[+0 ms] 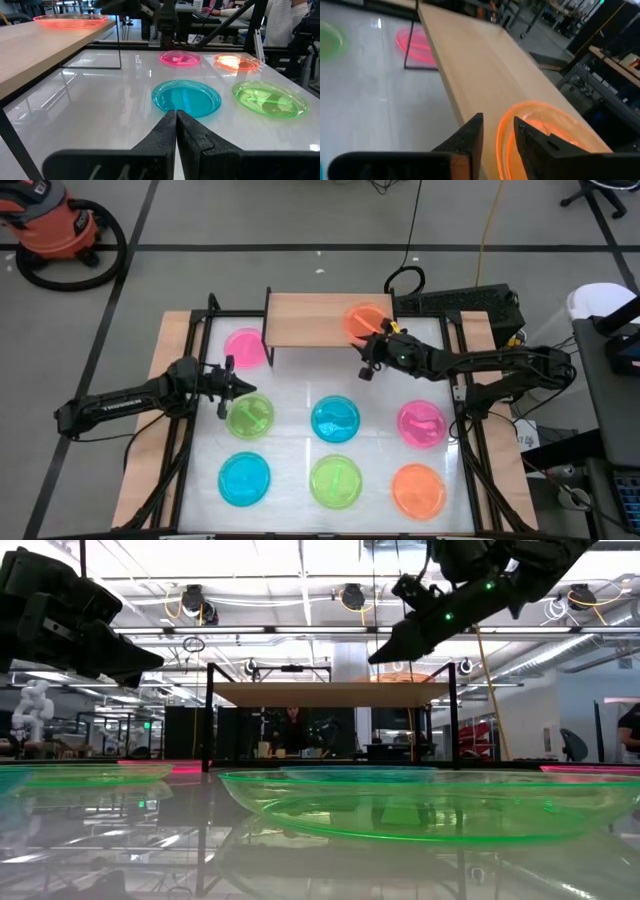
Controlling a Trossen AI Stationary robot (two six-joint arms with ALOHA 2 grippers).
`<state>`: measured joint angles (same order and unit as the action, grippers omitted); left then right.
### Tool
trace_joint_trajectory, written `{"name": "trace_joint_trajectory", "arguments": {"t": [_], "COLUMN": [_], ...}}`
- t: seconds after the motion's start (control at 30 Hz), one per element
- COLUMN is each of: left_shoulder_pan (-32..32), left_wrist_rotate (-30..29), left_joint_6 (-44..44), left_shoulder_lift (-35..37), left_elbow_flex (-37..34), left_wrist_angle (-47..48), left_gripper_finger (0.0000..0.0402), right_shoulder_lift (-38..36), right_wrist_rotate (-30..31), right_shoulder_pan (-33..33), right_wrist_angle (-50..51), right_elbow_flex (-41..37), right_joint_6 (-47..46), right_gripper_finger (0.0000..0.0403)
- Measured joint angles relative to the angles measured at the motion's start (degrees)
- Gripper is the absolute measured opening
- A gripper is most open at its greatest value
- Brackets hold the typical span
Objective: Place and stack plates onto a shelf
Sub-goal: Stack the top pink plate on top of the orange plate on the shelf
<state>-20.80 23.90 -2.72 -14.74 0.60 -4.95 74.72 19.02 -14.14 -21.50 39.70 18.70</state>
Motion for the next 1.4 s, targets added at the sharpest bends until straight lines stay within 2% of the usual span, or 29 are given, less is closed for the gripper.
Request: {"name": "trace_joint_trajectory", "arguments": {"t": [0.2, 0.4, 0.63, 0.8, 0.9, 1.17, 1.4], "left_shoulder_pan": [-0.01, 0.00, 0.00, 0.00, 0.00, 0.00, -0.02], "left_wrist_rotate": [0.00, 0.00, -0.01, 0.00, -0.01, 0.00, 0.00], "left_joint_6": [0.00, 0.00, 0.00, 0.00, 0.00, 0.00, 0.12], "left_shoulder_lift": [0.00, 0.00, 0.02, 0.00, 0.00, 0.00, 0.00], "left_elbow_flex": [0.00, 0.00, 0.00, 0.00, 0.00, 0.00, 0.00], "left_wrist_angle": [0.00, 0.00, 0.00, 0.00, -0.01, -0.01, -0.09], "left_gripper_finger": [0.0017, 0.0017, 0.0017, 0.0017, 0.0017, 0.0017, 0.0017], "right_shoulder_lift": [-1.83, -7.25, -15.40, -19.80, -22.13, -27.72, -28.72], "right_wrist_rotate": [-5.99, -12.04, -17.35, -17.17, -13.95, -12.75, -12.83], "right_shoulder_pan": [2.08, 7.15, 16.70, 22.99, 24.84, 25.36, 25.38], "right_wrist_angle": [-2.90, -3.96, 7.35, 1.10, -2.43, -4.00, -4.01], "right_elbow_flex": [0.00, 0.00, -3.11, -9.65, -12.62, -14.65, -15.13], "right_joint_6": [-1.57, -2.63, -11.14, -12.31, -12.15, -12.04, -12.64], "right_gripper_finger": [0.0121, 0.0120, 0.0102, 0.0091, 0.0089, 0.0089, 0.0089]}}
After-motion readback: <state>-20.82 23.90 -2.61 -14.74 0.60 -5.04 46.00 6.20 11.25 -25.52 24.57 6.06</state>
